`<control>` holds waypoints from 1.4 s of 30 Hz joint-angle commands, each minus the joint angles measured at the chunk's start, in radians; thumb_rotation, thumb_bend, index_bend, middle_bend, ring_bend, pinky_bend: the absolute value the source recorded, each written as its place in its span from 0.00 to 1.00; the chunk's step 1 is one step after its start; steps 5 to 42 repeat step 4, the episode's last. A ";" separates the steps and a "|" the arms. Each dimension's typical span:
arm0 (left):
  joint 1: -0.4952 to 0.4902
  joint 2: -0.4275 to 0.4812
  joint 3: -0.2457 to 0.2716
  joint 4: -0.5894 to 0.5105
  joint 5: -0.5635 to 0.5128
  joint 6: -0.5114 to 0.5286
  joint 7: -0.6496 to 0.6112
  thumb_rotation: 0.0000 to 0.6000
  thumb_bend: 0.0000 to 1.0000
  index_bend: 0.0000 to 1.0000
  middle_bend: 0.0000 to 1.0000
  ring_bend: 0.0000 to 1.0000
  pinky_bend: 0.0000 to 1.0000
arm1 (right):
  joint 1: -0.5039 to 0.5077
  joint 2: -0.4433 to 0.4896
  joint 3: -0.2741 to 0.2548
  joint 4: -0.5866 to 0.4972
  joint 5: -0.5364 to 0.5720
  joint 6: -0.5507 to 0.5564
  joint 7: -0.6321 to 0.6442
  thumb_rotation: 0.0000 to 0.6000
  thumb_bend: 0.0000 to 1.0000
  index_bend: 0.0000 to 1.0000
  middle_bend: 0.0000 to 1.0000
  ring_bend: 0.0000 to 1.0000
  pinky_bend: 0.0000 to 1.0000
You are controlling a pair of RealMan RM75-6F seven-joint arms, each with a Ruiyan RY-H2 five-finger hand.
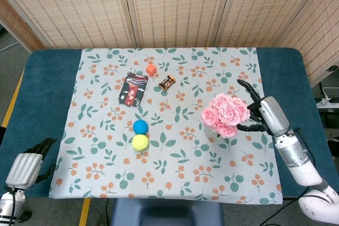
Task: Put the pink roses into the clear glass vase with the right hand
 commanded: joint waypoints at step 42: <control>0.001 0.001 0.001 -0.002 0.002 0.003 0.001 1.00 0.37 0.15 0.15 0.27 0.43 | -0.252 -0.074 -0.055 0.031 -0.010 0.340 -0.472 1.00 0.05 0.09 0.95 0.97 1.00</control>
